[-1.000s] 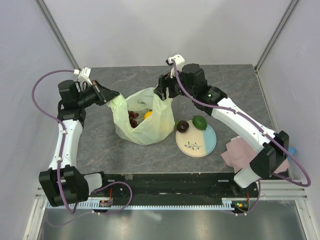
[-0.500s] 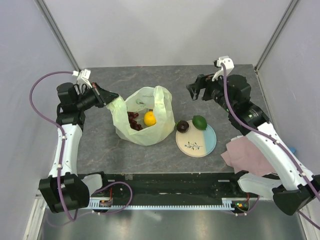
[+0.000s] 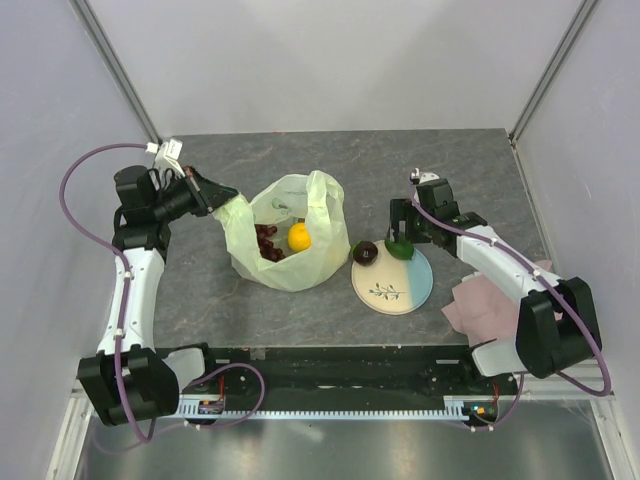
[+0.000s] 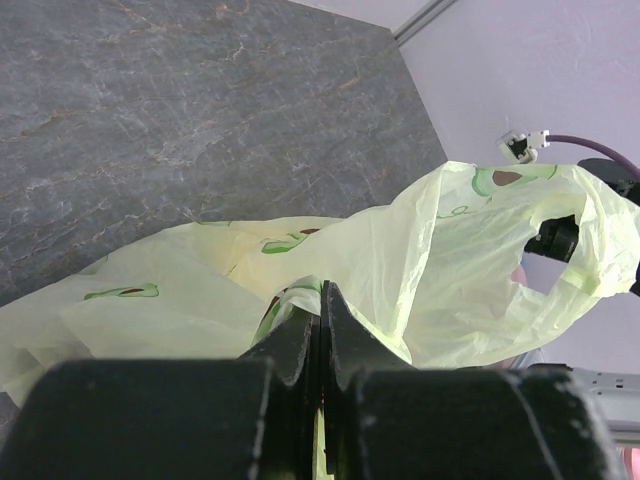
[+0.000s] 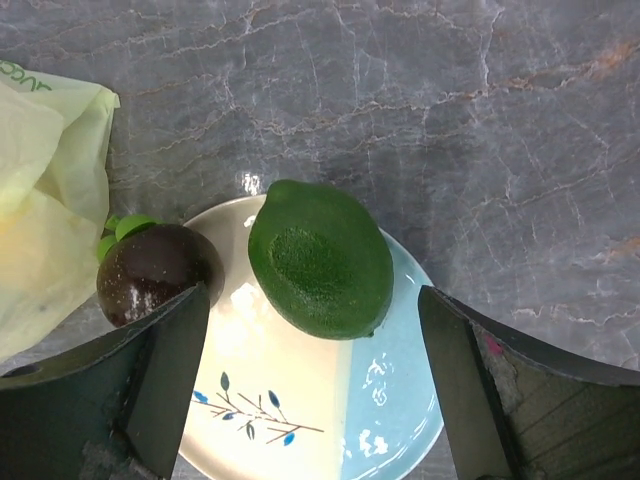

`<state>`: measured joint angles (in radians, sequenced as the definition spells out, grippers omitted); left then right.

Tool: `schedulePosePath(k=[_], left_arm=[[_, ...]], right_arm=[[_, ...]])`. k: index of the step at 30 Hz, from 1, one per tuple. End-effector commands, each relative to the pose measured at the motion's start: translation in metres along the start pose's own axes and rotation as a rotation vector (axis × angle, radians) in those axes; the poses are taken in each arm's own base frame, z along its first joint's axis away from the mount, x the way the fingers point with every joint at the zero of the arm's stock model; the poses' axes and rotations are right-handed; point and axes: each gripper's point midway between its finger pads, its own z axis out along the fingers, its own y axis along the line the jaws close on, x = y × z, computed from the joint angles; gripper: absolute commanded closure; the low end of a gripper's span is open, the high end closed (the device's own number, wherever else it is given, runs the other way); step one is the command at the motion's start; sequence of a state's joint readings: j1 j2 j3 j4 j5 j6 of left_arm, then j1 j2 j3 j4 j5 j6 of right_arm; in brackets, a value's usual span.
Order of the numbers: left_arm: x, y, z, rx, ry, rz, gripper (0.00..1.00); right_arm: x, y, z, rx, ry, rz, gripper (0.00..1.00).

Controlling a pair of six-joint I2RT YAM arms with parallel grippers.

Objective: Place the fruits into the plastic bag

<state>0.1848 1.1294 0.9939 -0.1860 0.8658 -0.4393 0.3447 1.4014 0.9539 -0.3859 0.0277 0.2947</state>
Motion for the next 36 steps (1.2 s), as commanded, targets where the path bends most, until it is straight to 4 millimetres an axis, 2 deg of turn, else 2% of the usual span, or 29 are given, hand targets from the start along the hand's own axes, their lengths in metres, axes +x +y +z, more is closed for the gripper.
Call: schedulePosePath(k=[1, 7, 17, 20, 24, 26, 29, 30, 31, 34, 35, 36], left_arm=[[-0.011, -0.004, -0.003, 0.002, -0.026, 0.067, 0.99], [-0.01, -0.003, -0.002, 0.001, -0.025, 0.066, 0.98], [-0.01, -0.002, -0.003, -0.003, -0.026, 0.069, 0.99], [-0.01, -0.002, -0.002, -0.004, -0.025, 0.068, 0.99], [-0.009, -0.002, -0.003, -0.005, -0.025, 0.067, 0.98], [-0.009, -0.002, -0.003, -0.005, -0.025, 0.067, 0.98], [-0.009, -0.002, -0.002, -0.005, -0.023, 0.068, 0.98], [-0.01, -0.001, -0.002, -0.005, -0.025, 0.068, 0.98], [-0.009, -0.002, -0.002, -0.003, -0.023, 0.069, 0.98], [-0.009, -0.002, -0.003, -0.002, -0.024, 0.068, 0.99], [-0.009, -0.003, -0.002, 0.0, -0.022, 0.067, 0.99], [-0.009, -0.002, -0.002, -0.002, -0.022, 0.066, 0.98]], right_arm=[[-0.006, -0.001, 0.008, -0.003, -0.043, -0.033, 0.07], [0.004, -0.004, 0.022, 0.004, -0.006, -0.049, 0.07], [0.023, -0.008, 0.046, 0.016, 0.059, -0.063, 0.17], [0.028, -0.009, 0.048, 0.018, 0.068, -0.059, 0.26], [0.027, -0.009, 0.046, 0.019, 0.061, -0.054, 0.47], [0.026, -0.011, 0.043, 0.029, 0.057, -0.051, 0.52], [0.009, -0.015, 0.024, 0.068, 0.008, -0.04, 0.77], [0.006, -0.016, 0.017, 0.08, 0.002, -0.031, 0.8], [-0.008, -0.014, 0.007, 0.079, -0.036, -0.021, 0.81], [-0.054, 0.007, -0.038, 0.026, -0.203, 0.001, 0.81], [-0.074, 0.016, -0.066, -0.008, -0.303, 0.006, 0.82], [-0.091, 0.035, -0.084, -0.064, -0.385, 0.002, 0.82]])
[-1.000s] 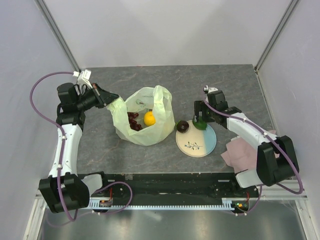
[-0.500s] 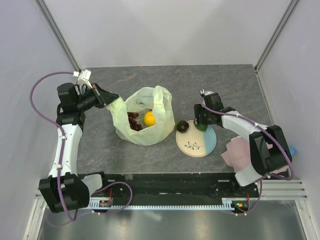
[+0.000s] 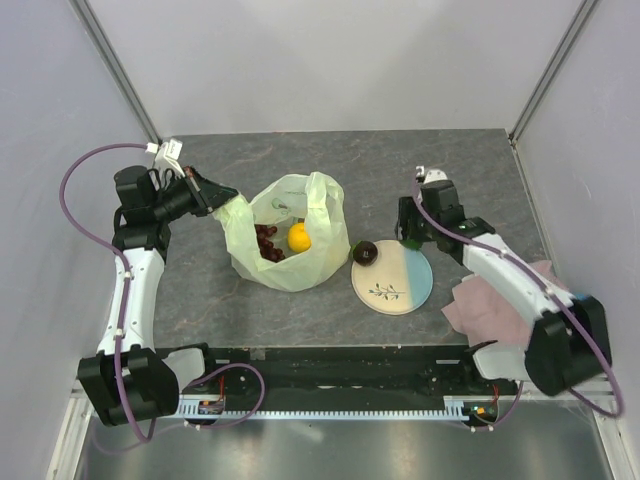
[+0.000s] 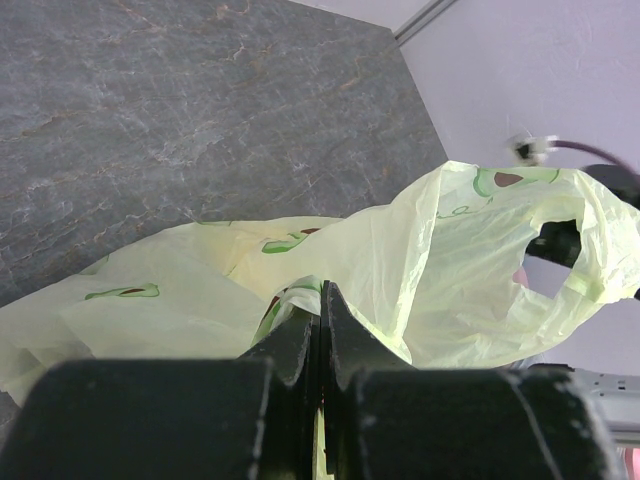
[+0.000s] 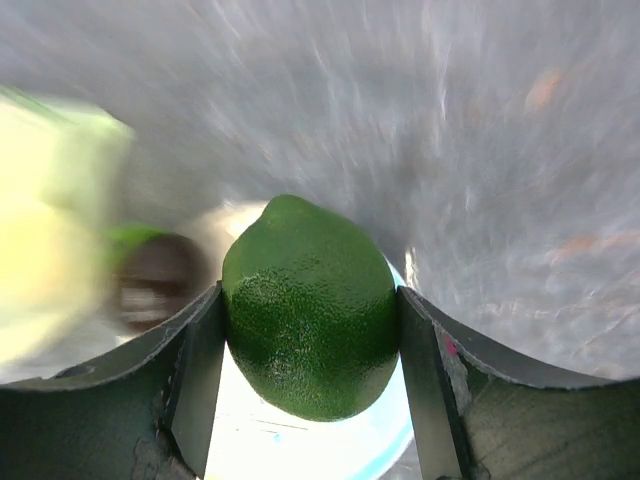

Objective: Place the fruits into the plastic bag

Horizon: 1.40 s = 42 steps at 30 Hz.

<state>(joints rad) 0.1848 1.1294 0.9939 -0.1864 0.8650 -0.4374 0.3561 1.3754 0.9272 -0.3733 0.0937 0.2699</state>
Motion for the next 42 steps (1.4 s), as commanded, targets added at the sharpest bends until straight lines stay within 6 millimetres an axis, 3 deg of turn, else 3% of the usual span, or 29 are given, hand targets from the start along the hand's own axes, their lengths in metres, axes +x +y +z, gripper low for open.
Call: schedulePosePath(k=[1, 3, 7, 8, 9, 11, 13, 14, 15, 16, 18, 22, 24, 25, 27, 29, 30, 31, 33, 34, 35, 38, 42], left_arm=[[-0.009, -0.003, -0.003, 0.001, -0.023, 0.067, 0.99], [-0.009, -0.004, -0.003, 0.003, -0.023, 0.068, 0.98], [-0.008, -0.003, -0.003, 0.002, -0.021, 0.066, 0.98], [-0.008, -0.003, -0.003, 0.001, -0.021, 0.063, 0.99], [-0.009, -0.003, -0.003, 0.001, -0.023, 0.065, 0.98], [-0.009, -0.003, -0.003, 0.003, -0.022, 0.067, 0.98], [-0.008, -0.003, -0.002, 0.002, -0.021, 0.065, 0.98], [-0.009, -0.003, -0.003, 0.003, -0.022, 0.067, 0.98], [-0.008, -0.003, -0.003, 0.002, -0.021, 0.064, 0.98], [-0.009, -0.003, -0.002, 0.003, -0.022, 0.067, 0.98], [-0.009, -0.003, -0.002, 0.001, -0.023, 0.065, 0.98], [-0.009, -0.003, -0.002, 0.003, -0.022, 0.065, 0.98], [-0.008, -0.003, -0.003, 0.004, -0.021, 0.065, 0.98], [-0.008, -0.003, -0.002, 0.003, -0.021, 0.066, 0.98], [-0.008, -0.003, -0.002, 0.004, -0.021, 0.064, 0.98], [-0.008, -0.003, -0.002, 0.004, -0.021, 0.064, 0.99], [-0.009, -0.004, -0.003, 0.006, -0.022, 0.066, 0.98], [-0.008, -0.003, -0.002, 0.004, -0.021, 0.064, 0.98], [-0.008, -0.003, -0.002, 0.006, -0.021, 0.065, 0.98], [-0.008, -0.003, -0.002, 0.005, -0.02, 0.064, 0.98], [-0.008, -0.003, -0.002, 0.004, -0.021, 0.062, 0.98], [-0.008, -0.003, -0.002, 0.005, -0.019, 0.063, 0.99], [-0.008, -0.003, -0.002, 0.008, -0.018, 0.061, 0.99]], right_arm=[[-0.107, 0.048, -0.098, -0.153, -0.421, 0.046, 0.82], [-0.133, 0.081, -0.146, -0.301, -0.589, 0.041, 0.82], [-0.148, 0.145, -0.21, -0.574, -0.763, -0.017, 0.81], [-0.148, 0.157, -0.214, -0.611, -0.769, -0.03, 0.82], [-0.149, 0.177, -0.23, -0.687, -0.798, -0.05, 0.82], [-0.144, 0.203, -0.23, -0.742, -0.79, -0.101, 0.82], [-0.137, 0.236, -0.247, -0.825, -0.802, -0.156, 0.82], [-0.131, 0.251, -0.239, -0.83, -0.788, -0.209, 0.82], [-0.124, 0.272, -0.255, -0.882, -0.789, -0.24, 0.82], [-0.115, 0.288, -0.245, -0.883, -0.758, -0.274, 0.83], [-0.106, 0.313, -0.255, -0.896, -0.759, -0.331, 0.83], [-0.093, 0.339, -0.216, -0.799, -0.663, -0.365, 0.84], [-0.096, 0.338, -0.205, -0.729, -0.652, -0.33, 0.83], [-0.096, 0.338, -0.189, -0.672, -0.635, -0.327, 0.85], [-0.1, 0.331, -0.175, -0.574, -0.608, -0.317, 0.85], [-0.098, 0.321, -0.147, -0.431, -0.573, -0.328, 0.85], [-0.105, 0.32, -0.146, -0.398, -0.584, -0.325, 0.86], [-0.101, 0.318, -0.13, -0.342, -0.57, -0.347, 0.86], [-0.103, 0.315, -0.118, -0.287, -0.549, -0.356, 0.86], [-0.096, 0.316, -0.099, -0.25, -0.515, -0.376, 0.86], [-0.1, 0.307, -0.091, -0.203, -0.492, -0.369, 0.86], [-0.086, 0.292, -0.051, -0.138, -0.395, -0.376, 0.87], [-0.063, 0.276, -0.021, -0.115, -0.288, -0.386, 0.86]])
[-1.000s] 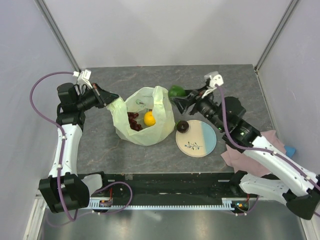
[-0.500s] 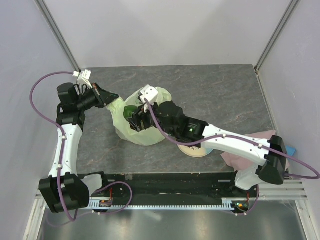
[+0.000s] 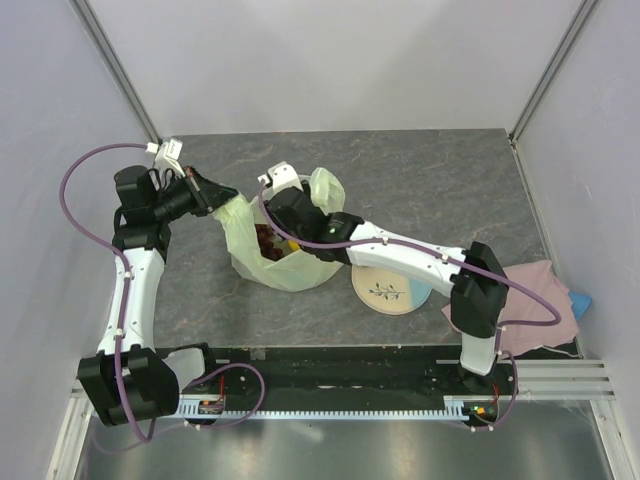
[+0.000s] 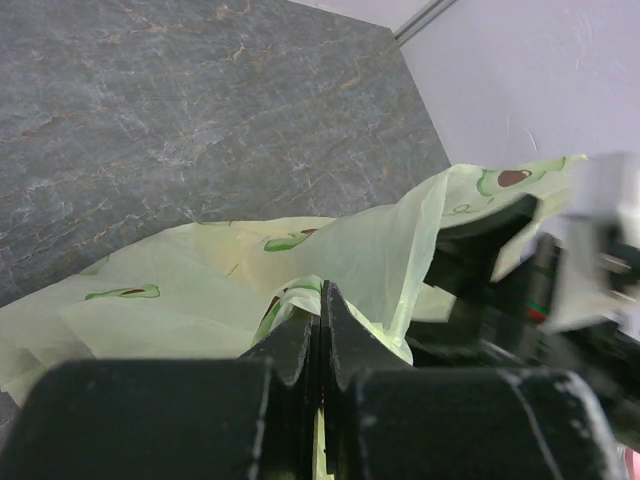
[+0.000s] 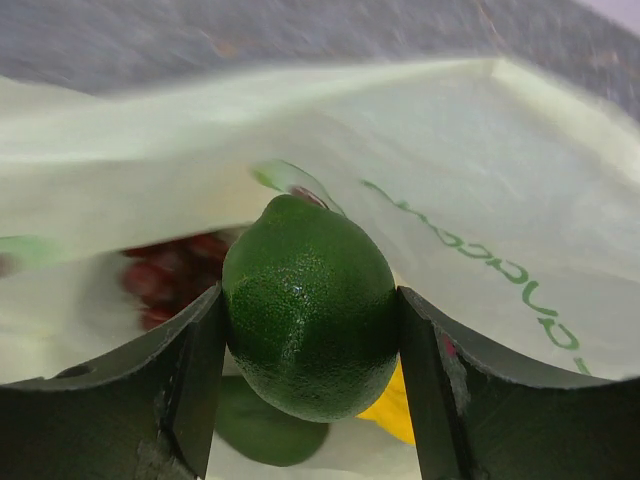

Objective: Place the fruits into the plastic bag

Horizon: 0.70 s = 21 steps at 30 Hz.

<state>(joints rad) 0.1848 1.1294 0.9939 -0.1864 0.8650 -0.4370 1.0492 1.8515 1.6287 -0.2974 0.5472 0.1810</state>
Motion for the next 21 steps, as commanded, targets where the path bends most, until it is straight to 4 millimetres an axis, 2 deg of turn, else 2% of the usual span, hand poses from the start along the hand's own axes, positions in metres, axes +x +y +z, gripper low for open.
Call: schedulePosePath(k=[1, 7, 11, 14, 16, 21], left_arm=[[-0.008, -0.004, -0.002, 0.008, -0.02, 0.062, 0.98], [-0.008, -0.004, -0.002, 0.013, -0.018, 0.06, 0.99], [-0.008, -0.004, -0.002, 0.01, -0.017, 0.058, 0.99], [-0.008, -0.004, -0.002, 0.011, -0.018, 0.057, 0.98], [-0.007, -0.004, -0.001, 0.013, -0.015, 0.055, 0.99], [-0.007, -0.004, -0.002, 0.012, -0.016, 0.055, 0.98]], right_arm=[[0.029, -0.022, 0.008, 0.058, 0.11, 0.012, 0.86], [0.079, -0.02, 0.013, 0.055, 0.244, -0.02, 0.85], [0.115, -0.028, 0.015, 0.091, 0.342, -0.034, 0.83], [0.126, -0.025, 0.013, 0.068, 0.369, -0.02, 0.81], [0.129, -0.022, 0.013, 0.051, 0.379, -0.013, 0.77], [0.13, -0.02, 0.013, 0.045, 0.381, -0.012, 0.57]])
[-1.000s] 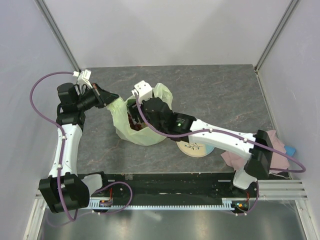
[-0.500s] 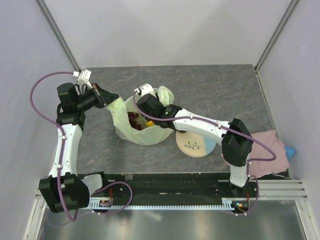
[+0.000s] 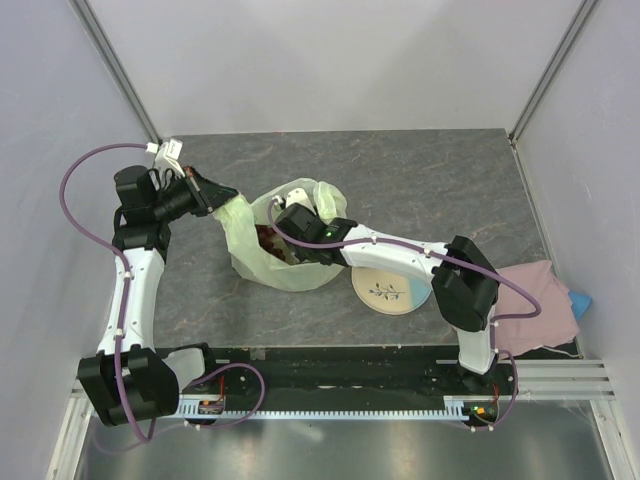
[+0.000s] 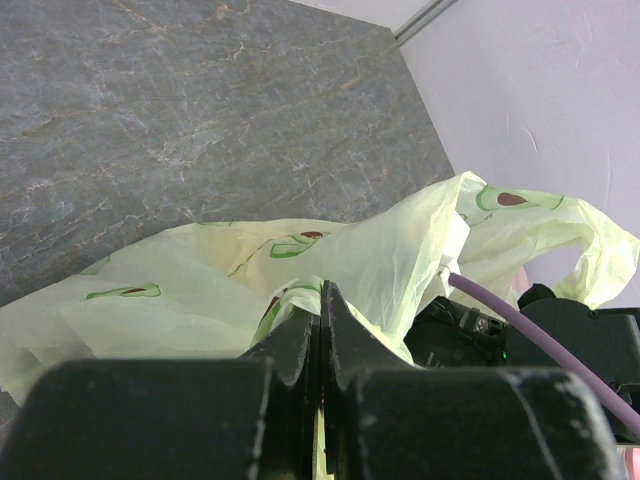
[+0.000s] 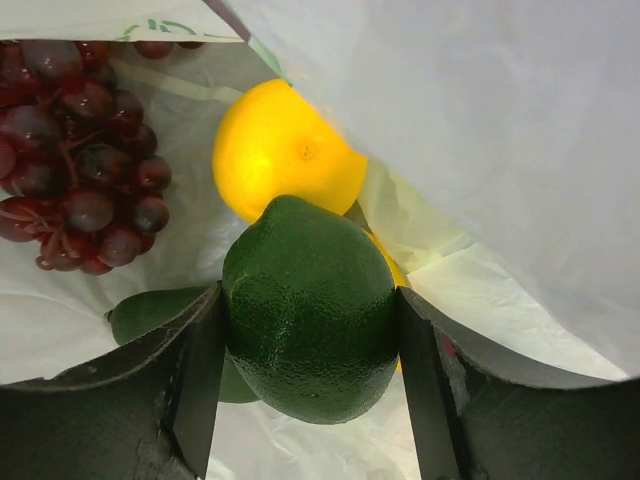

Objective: Place the fruits into the plastic bag

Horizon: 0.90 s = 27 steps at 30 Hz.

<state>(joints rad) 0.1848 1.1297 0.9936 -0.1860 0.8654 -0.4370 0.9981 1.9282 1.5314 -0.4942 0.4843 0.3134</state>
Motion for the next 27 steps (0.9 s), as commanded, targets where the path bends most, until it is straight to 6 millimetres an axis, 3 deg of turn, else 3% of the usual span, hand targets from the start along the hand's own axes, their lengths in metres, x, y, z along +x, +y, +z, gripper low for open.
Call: schedulePosePath(k=[1, 8, 11, 16, 27], left_arm=[[-0.008, -0.004, -0.002, 0.012, -0.018, 0.057, 0.98], [-0.008, -0.004, -0.002, 0.013, -0.019, 0.059, 0.99], [-0.008, -0.004, -0.002, 0.013, -0.019, 0.059, 0.98], [-0.008, -0.004, -0.002, 0.011, -0.019, 0.057, 0.99], [-0.008, -0.004, -0.002, 0.011, -0.02, 0.059, 0.98]], right_arm=[[0.012, 0.004, 0.001, -0.02, 0.044, 0.009, 0.54], [0.008, 0.006, -0.003, -0.045, 0.031, 0.022, 0.24], [0.006, 0.008, -0.005, -0.064, 0.025, 0.029, 0.17], [0.0, 0.015, -0.014, -0.127, 0.004, 0.049, 0.12], [-0.05, 0.011, -0.064, -0.234, -0.2, 0.152, 0.05]])
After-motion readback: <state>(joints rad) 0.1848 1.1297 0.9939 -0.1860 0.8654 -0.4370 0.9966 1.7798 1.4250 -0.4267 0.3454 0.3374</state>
